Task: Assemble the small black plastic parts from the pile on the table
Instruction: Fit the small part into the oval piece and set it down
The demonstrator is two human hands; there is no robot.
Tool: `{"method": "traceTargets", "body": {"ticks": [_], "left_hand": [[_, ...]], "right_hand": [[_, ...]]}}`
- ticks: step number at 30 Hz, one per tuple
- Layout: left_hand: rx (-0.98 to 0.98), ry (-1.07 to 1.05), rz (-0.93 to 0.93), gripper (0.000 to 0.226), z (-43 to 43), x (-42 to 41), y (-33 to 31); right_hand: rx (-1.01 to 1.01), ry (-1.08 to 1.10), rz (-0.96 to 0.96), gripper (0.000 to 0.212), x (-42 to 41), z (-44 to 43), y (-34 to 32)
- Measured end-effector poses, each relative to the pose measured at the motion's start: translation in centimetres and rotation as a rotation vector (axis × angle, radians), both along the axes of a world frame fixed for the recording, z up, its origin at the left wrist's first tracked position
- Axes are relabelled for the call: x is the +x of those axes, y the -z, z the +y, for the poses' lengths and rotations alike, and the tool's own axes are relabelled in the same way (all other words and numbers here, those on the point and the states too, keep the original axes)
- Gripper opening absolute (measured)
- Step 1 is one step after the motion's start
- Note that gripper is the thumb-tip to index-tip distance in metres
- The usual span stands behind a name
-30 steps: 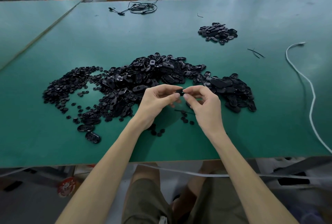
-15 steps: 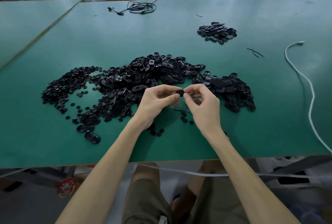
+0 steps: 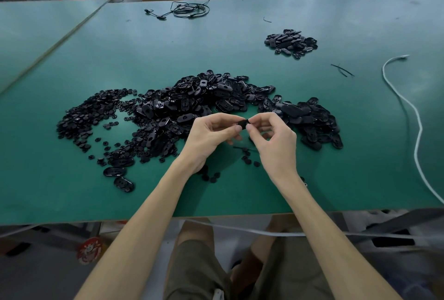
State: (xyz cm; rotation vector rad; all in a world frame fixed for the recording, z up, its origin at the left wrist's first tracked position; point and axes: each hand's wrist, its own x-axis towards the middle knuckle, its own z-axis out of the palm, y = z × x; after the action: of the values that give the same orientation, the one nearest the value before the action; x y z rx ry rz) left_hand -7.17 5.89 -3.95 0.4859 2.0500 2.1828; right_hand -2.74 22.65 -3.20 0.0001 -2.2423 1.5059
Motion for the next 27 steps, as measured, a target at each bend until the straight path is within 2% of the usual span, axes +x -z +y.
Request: {"method": "traceTargets", "body": {"ticks": [6,11,27], "left_hand": [[0.006,0.014,0.006,0.017,-0.10,0.20,-0.14],[0.014,-0.005,-0.001,0.017,-0.05,0.25,-0.34],[-0.060,-0.008,0.033,0.015,0.28,0.04,-0.22]], "right_hand": [[-0.012,0.028,0.000,0.012,0.04,0.12,0.01],[-0.064,0.037,-0.024,0.026,0.10,0.05,-0.20],[-0.110,-0.111,-0.039,0.018,0.06,0.07,-0.11]]}}
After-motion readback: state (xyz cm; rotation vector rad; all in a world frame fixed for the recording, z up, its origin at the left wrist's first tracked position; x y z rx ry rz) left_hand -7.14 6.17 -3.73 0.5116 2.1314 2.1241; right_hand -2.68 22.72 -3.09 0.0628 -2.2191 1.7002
